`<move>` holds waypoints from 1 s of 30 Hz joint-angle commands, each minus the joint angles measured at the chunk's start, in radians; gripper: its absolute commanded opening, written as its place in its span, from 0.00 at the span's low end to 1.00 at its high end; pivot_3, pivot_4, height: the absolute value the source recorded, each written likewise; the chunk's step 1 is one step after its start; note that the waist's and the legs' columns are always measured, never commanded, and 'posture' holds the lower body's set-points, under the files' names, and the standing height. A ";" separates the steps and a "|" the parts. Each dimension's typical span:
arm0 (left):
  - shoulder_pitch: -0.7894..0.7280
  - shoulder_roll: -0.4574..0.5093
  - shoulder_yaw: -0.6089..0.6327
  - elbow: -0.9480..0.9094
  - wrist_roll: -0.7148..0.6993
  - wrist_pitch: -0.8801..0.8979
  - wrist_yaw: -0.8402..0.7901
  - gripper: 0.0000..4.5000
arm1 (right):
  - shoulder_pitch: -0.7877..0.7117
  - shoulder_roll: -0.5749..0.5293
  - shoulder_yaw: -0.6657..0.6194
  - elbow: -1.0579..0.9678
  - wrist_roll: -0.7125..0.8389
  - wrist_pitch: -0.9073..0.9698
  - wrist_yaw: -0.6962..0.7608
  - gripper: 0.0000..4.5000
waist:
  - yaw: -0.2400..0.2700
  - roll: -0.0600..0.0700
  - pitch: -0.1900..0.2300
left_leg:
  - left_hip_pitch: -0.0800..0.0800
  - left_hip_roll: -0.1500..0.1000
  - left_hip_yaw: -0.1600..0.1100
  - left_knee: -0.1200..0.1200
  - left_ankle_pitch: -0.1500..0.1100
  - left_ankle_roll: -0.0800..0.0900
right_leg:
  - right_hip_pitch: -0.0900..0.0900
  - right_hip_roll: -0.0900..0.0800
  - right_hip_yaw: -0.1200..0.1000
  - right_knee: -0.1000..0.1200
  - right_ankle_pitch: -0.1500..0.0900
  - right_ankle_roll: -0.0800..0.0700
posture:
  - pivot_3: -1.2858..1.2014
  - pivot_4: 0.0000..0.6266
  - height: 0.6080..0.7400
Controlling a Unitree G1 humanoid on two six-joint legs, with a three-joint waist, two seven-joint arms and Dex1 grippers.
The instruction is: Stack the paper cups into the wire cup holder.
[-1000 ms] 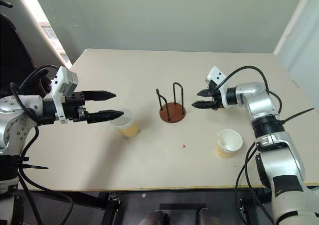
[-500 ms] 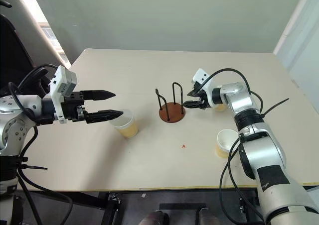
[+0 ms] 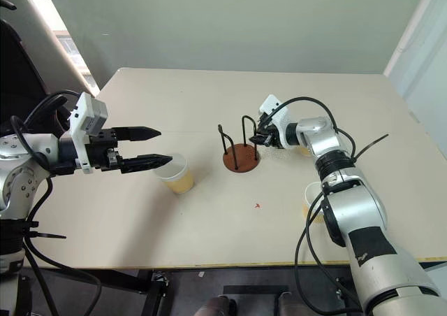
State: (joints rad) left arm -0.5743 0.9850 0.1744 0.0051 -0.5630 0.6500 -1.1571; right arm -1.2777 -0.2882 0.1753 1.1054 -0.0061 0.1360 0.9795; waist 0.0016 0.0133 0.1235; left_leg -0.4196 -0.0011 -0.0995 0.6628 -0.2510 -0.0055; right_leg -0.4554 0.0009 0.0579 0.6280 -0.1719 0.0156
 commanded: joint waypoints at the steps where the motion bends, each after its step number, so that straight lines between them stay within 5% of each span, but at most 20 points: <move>1: 0.001 0.015 0.035 -0.018 -0.004 -0.022 -0.005 1.00 | -0.025 -0.017 -0.026 -0.014 -0.002 -0.008 0.004 0.05 | 0.000 0.000 0.000 | 0.000 0.000 0.000 0.000 0.000 0.000 | 0.000 0.000 0.000 0.000 0.000 0.000 | 0.52 0.24 1.00; 9: 0.004 0.010 0.009 -0.028 -0.008 -0.031 -0.040 1.00 | 0.047 -0.097 -0.017 -0.187 0.007 0.073 0.106 0.00 | 0.005 0.000 0.000 | 0.000 0.000 0.000 0.000 0.000 -0.001 | 0.000 0.000 -0.001 0.000 0.000 0.000 | 0.52 0.24 1.00; 21: 0.007 0.010 -0.083 -0.092 -0.052 -0.006 -0.206 1.00 | 0.402 -0.294 0.043 -1.030 0.105 0.491 0.272 0.00 | 0.000 0.000 0.000 | 0.000 0.001 0.000 0.001 0.005 -0.011 | 0.001 0.001 -0.001 0.000 0.000 0.000 | 0.52 0.24 1.00; 30: -0.025 -0.014 -0.156 -0.115 -0.063 0.022 -0.273 1.00 | 0.505 -0.339 0.091 -1.152 0.104 0.523 0.246 0.00 | -0.006 -0.001 0.000 | 0.002 0.001 0.000 0.002 0.007 0.001 | 0.002 0.001 -0.001 0.001 0.003 -0.004 | 0.52 0.24 1.00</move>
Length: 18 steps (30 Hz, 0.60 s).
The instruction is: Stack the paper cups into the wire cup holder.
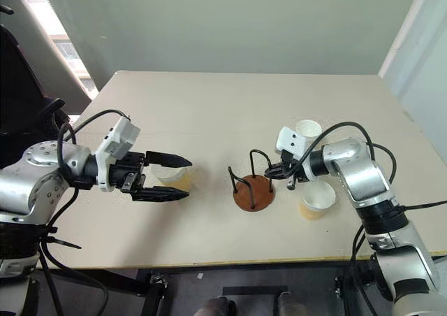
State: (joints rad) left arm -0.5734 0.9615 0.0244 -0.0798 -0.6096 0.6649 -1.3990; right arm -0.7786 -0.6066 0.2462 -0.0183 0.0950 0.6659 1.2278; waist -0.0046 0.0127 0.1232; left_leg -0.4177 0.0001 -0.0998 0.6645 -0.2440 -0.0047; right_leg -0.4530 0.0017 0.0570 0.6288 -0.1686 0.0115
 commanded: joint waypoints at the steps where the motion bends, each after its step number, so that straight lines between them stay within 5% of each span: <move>1: -0.032 0.009 -0.018 -0.028 -0.009 0.002 -0.038 1.00 | 0.008 -0.023 0.026 -0.023 -0.001 -0.017 -0.003 0.00 | 0.000 0.000 0.000 | 0.000 0.000 0.000 0.000 0.001 0.000 | 0.000 0.000 0.000 0.000 0.000 -0.001 | 0.52 0.24 1.00; 7: -0.073 0.001 -0.056 -0.009 0.019 -0.015 -0.054 1.00 | 0.003 -0.031 0.076 0.029 -0.053 -0.099 -0.023 0.00 | 0.000 -0.001 -0.001 | 0.002 0.000 0.000 0.001 0.002 0.002 | 0.002 0.000 0.000 0.000 0.000 -0.003 | 0.52 0.24 1.00; 18: -0.098 -0.016 -0.064 0.006 0.039 -0.016 -0.028 1.00 | -0.023 -0.063 0.048 0.087 -0.044 -0.131 -0.022 0.81 | 0.004 -0.001 -0.001 | 0.000 0.000 0.000 0.000 0.002 0.002 | 0.001 0.000 0.000 -0.002 0.003 0.002 | 0.52 0.24 1.00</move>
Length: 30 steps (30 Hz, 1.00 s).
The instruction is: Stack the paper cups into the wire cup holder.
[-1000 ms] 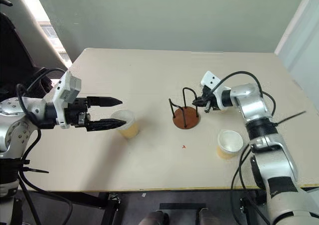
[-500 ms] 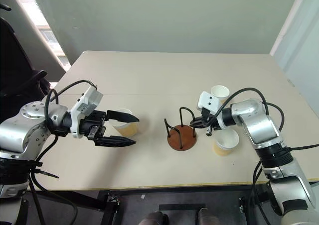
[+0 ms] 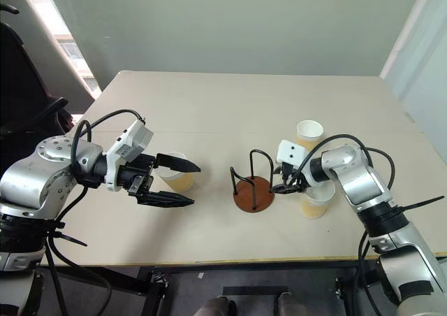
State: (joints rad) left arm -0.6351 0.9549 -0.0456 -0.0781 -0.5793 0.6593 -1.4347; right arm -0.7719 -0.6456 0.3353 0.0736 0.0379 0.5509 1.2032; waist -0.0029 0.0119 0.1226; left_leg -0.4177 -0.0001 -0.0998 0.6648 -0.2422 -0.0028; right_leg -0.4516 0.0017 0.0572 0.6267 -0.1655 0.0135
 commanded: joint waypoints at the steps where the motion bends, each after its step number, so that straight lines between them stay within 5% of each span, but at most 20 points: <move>1: -0.045 -0.015 0.003 0.009 0.010 -0.009 0.009 1.00 | -0.037 -0.032 -0.050 -0.006 0.018 -0.015 0.006 0.88 | 0.004 0.000 0.000 | 0.000 0.000 0.000 0.000 0.000 0.000 | 0.000 0.000 0.000 0.000 0.000 0.000 | 0.52 0.24 1.00; 2: -0.051 -0.019 0.002 0.012 0.011 -0.007 0.010 1.00 | -0.049 -0.038 -0.068 -0.011 0.035 0.005 0.010 0.95 | 0.005 0.000 0.000 | 0.000 0.000 0.000 0.000 0.000 0.000 | 0.000 0.000 0.000 0.000 0.000 0.000 | 0.52 0.24 1.00; 19: -0.067 -0.023 0.016 0.042 0.022 0.012 0.030 1.00 | -0.148 -0.215 -0.219 -0.012 0.216 0.146 0.093 0.95 | 0.005 0.000 0.000 | -0.001 0.000 0.000 0.000 0.000 0.000 | 0.000 0.000 0.001 0.000 -0.003 -0.004 | 0.52 0.24 1.00; 30: -0.089 -0.020 0.027 0.065 0.018 -0.011 0.031 1.00 | -0.321 -0.151 -0.043 0.391 -0.060 -0.233 0.019 0.95 | 0.005 0.000 0.000 | -0.001 0.000 0.000 -0.001 0.000 0.001 | -0.002 0.000 0.001 0.000 0.002 0.003 | 0.52 0.24 1.00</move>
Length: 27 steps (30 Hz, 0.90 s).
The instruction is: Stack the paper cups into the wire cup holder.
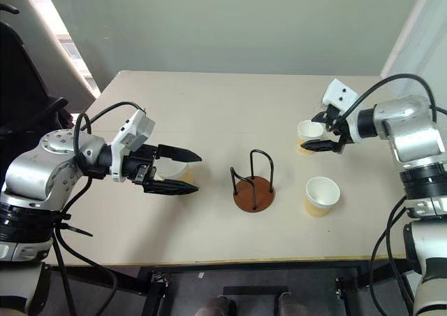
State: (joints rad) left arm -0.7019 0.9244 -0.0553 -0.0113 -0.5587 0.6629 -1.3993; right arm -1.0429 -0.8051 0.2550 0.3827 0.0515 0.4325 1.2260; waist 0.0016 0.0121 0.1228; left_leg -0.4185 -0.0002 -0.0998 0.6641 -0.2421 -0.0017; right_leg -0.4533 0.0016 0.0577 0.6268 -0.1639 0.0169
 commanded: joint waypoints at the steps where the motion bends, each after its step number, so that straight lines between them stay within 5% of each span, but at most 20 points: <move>1: -0.023 0.012 0.038 0.001 0.000 -0.015 -0.001 1.00 | -0.066 0.018 0.055 0.132 -0.100 -0.156 -0.001 0.95 | 0.000 0.000 0.000 | 0.000 0.000 0.000 0.000 0.000 0.000 | 0.000 0.000 0.000 0.000 0.000 0.000 | 0.52 0.24 1.00; 9: 0.000 0.031 0.055 -0.008 -0.006 -0.009 0.009 1.00 | -0.193 0.098 0.125 0.483 -0.251 -0.393 -0.025 0.95 | 0.002 0.000 0.000 | -0.001 0.000 0.000 -0.002 -0.001 0.000 | -0.002 0.000 0.000 0.000 0.000 0.000 | 0.52 0.24 1.00; 21: 0.012 0.039 0.058 -0.014 -0.007 -0.006 0.006 1.00 | -0.307 0.192 0.179 0.744 -0.426 -0.575 -0.086 0.95 | 0.002 0.001 0.000 | -0.001 0.000 0.000 -0.002 -0.002 -0.002 | -0.002 0.000 0.000 0.000 -0.001 -0.001 | 0.52 0.24 1.00; 27: 0.007 0.034 0.049 -0.005 0.000 -0.014 0.001 1.00 | -0.336 0.223 0.186 0.809 -0.473 -0.599 -0.111 0.60 | 0.003 0.001 0.000 | -0.001 0.000 0.000 -0.003 -0.003 -0.002 | -0.003 0.000 0.000 0.000 -0.001 -0.002 | 0.52 0.24 1.00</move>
State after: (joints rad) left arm -0.6850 0.9487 -0.0304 -0.0019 -0.5582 0.6602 -1.3928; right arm -1.3428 -0.5801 0.4415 1.1872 -0.4089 -0.1511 1.1252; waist 0.0044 0.0128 0.1232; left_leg -0.4198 0.0001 -0.1001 0.6613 -0.2451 -0.0039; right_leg -0.4558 0.0014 0.0574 0.6268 -0.1650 0.0150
